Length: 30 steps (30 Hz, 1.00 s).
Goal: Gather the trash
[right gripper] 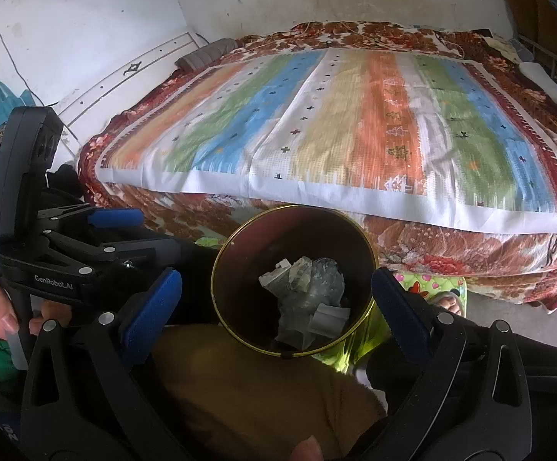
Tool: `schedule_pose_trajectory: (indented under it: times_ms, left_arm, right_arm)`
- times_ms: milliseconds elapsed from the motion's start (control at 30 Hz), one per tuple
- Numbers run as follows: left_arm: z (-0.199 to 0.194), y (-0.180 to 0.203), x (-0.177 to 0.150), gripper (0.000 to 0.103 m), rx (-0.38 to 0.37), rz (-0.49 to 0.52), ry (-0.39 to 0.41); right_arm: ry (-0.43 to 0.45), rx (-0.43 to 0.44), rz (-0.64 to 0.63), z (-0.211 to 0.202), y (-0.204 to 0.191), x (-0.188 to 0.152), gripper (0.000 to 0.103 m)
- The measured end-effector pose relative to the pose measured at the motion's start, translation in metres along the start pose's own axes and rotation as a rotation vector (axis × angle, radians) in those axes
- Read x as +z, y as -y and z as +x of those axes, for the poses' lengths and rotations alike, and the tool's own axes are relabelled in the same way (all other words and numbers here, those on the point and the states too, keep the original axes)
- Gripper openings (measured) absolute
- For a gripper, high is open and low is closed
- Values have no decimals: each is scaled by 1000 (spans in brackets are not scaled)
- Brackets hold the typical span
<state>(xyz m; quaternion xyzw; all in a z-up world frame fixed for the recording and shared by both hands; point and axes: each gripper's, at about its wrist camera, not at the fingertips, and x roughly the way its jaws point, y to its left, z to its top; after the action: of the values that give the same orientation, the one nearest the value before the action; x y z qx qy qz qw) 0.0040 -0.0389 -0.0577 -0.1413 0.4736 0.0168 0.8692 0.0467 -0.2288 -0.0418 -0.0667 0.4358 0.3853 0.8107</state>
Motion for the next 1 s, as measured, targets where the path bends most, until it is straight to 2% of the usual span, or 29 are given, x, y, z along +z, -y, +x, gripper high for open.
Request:
schedule_pose_trajectory:
  times_ms: [467,567,1000]
  left_arm:
    - [3,-3,-1,97,16,-18,-21]
    - [3,-4,-1,97,14,-15,-21]
    - [3,-3,0,97,14,-15,-21]
  right_arm:
    - [-7,3,-6,1,0,-1,94]
    - [-9,35,15,1,2,-2,94]
    - [-13,23,14,2,1,-2,94]
